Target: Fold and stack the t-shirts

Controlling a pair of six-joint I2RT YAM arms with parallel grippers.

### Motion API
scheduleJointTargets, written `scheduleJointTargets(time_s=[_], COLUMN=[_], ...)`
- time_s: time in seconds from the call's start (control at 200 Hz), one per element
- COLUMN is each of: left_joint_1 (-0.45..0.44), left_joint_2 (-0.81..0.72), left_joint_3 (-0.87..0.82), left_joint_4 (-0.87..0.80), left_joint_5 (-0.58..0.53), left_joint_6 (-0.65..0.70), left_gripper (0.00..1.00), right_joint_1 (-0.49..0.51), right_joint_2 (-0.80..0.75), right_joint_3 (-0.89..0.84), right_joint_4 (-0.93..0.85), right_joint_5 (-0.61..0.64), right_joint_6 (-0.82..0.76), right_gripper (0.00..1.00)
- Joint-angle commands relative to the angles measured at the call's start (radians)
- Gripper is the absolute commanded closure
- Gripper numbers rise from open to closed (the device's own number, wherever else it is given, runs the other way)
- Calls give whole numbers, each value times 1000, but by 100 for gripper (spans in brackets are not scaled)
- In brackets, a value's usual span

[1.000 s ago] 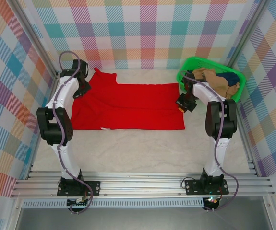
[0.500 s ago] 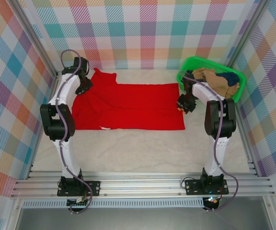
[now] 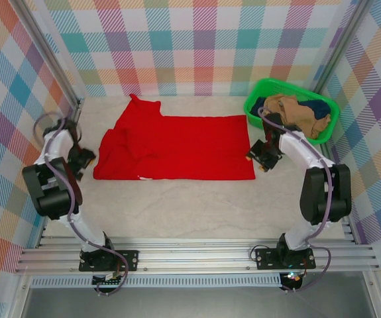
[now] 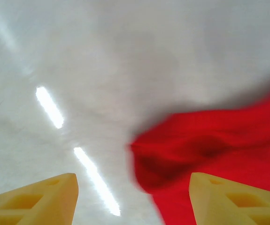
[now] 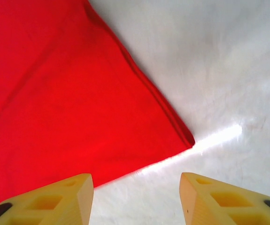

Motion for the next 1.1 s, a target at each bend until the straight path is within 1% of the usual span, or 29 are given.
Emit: scheduleJointTargets(time_s=[0.0,0.1,0.165,0.255,0.385,0.455,0.515,0.63,0.71,0.89,0.99,1.04,1.095], left_joint_1=[31,42,43,41,41,39,36,34,32,33,33,34,34], left_joint_2=[-32,-27,-7,20,21,24,30,16,11,0,0,5,10], left_joint_3=[-95,-120,-127,-154,-168,-176,-175,-180,-189,-189,-182,-176,-171], left_joint_4=[128,180,199,237,232,254,249,223,215,178,177,175,172], left_joint_5=[209,235,244,287,274,303,321,302,302,284,288,290,289], left_joint_6=[-123,-189,-227,-289,-332,-350,-359,-351,-350,-321,-314,-309,-307], left_gripper=[36,35,35,37,39,43,50,61,66,68,70,77,85], right_joint_1=[9,8,4,4,-1,-1,-1,-6,-10,-13,-11,-11,-12], right_joint_2=[-3,-3,15,41,76,91,106,124,132,150,174,190,201], right_joint_3=[-108,-167,-172,-169,-147,-134,-122,-110,-101,-93,-76,-64,-55], right_joint_4=[127,175,182,191,181,177,164,150,143,126,128,116,93], right_joint_5=[-162,-184,-193,-194,-171,-161,-147,-114,-95,-66,-72,-64,-46], right_joint_6=[36,37,40,46,43,36,26,9,-2,-1,1,4,7], right_gripper=[49,48,48,49,50,51,53,53,53,53,56,59,65])
